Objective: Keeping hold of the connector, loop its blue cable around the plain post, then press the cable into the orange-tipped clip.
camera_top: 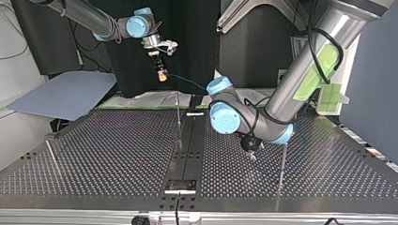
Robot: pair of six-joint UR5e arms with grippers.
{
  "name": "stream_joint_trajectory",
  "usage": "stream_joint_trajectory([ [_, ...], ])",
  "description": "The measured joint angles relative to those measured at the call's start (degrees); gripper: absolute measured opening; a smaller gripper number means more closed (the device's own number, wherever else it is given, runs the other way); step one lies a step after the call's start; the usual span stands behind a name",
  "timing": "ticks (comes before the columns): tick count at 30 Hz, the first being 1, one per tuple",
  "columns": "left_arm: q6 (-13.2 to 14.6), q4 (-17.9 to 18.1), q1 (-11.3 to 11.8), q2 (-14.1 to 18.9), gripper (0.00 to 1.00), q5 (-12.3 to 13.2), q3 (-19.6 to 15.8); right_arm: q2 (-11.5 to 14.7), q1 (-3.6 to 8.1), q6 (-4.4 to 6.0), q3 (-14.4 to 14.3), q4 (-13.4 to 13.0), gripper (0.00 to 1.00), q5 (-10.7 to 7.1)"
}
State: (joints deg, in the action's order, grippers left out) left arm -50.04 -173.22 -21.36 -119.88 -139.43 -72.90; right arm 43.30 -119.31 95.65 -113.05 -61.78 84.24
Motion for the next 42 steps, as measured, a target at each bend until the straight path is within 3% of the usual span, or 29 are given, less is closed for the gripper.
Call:
stream_joint_trajectory([
  [17, 9.58, 4.30, -0.53, -0.02, 1.00, -1.32, -3.99, 0.00, -0.15, 0.00, 0.00, 0.57, 0.00, -0.01],
  [35, 10.28, 7.36, -1.18, -0.17, 1.00, -0.95, -7.22, 0.00, -0.13, 0.00, 0.01, 0.95, 0.00, -0.03],
  [42, 8.89, 7.40, -0.85, -2.91, 1.00, 0.79, -7.31, 0.00, -0.14, 0.00, -0.01, 1.03, 0.00, -0.04],
])
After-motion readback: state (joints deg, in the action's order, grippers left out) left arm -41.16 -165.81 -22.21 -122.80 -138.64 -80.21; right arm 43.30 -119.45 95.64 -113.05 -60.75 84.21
